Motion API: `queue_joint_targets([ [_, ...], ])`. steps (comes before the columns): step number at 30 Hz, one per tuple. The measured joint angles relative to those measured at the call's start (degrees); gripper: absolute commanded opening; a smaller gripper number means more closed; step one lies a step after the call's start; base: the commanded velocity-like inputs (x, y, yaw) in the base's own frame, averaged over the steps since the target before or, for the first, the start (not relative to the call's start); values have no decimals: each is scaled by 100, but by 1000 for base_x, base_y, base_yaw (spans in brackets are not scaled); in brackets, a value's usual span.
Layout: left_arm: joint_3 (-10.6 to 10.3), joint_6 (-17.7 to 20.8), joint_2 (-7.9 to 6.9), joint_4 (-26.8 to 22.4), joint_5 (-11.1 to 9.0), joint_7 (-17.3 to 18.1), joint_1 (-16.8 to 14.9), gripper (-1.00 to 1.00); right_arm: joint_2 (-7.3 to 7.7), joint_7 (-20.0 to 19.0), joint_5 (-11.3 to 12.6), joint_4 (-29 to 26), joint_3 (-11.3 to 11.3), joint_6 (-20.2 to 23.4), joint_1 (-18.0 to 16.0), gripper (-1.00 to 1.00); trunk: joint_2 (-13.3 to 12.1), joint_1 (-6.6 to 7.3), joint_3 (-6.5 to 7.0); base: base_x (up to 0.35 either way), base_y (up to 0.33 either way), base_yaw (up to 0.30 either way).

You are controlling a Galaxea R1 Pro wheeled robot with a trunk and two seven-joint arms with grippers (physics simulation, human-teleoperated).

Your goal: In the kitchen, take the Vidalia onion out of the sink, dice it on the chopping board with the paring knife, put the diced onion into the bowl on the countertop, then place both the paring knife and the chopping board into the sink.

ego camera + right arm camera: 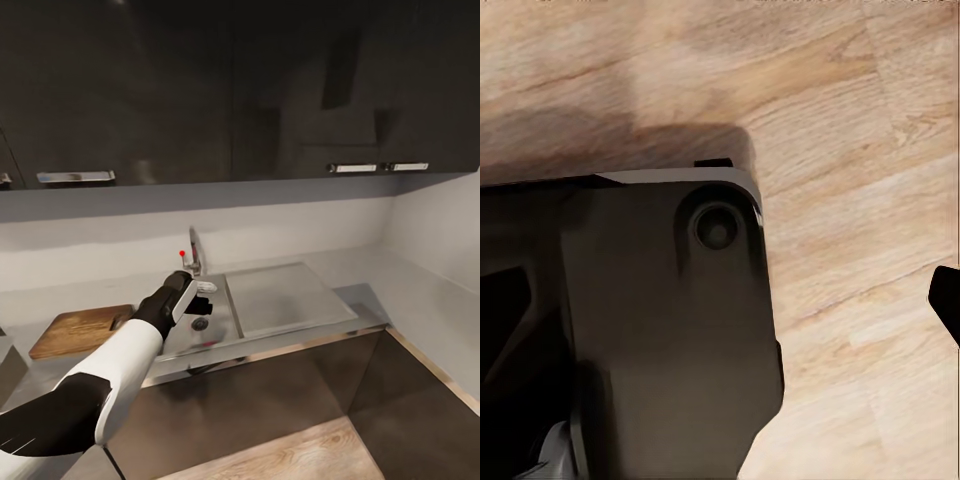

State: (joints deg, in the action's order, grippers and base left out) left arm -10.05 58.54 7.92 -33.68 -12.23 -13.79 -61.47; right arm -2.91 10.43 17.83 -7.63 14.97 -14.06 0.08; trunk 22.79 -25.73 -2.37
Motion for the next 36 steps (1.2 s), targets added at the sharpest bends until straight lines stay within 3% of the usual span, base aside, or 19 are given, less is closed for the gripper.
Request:
queue_joint_targets([
  [9,39,-7,-46,-19,-126,0,0,100,0,0,0,0,0,1,0,100,0,-1,-83,106,-34,0],
  [15,37,-13,-54,-7,-677,1,0,100,10,1,2,0,-5,0,0,100,0,0,-139,115,-38,0],
  [18,24,-14,-63,8,-793,1,0,100,9,1,2,0,-2,1,0,100,0,0,-167,110,-53,0],
  [36,15,-30,-154,481,-834,-2,-1,100,3,15,-4,-1,6,10,0,100,0,-2,-333,15,-3,0],
])
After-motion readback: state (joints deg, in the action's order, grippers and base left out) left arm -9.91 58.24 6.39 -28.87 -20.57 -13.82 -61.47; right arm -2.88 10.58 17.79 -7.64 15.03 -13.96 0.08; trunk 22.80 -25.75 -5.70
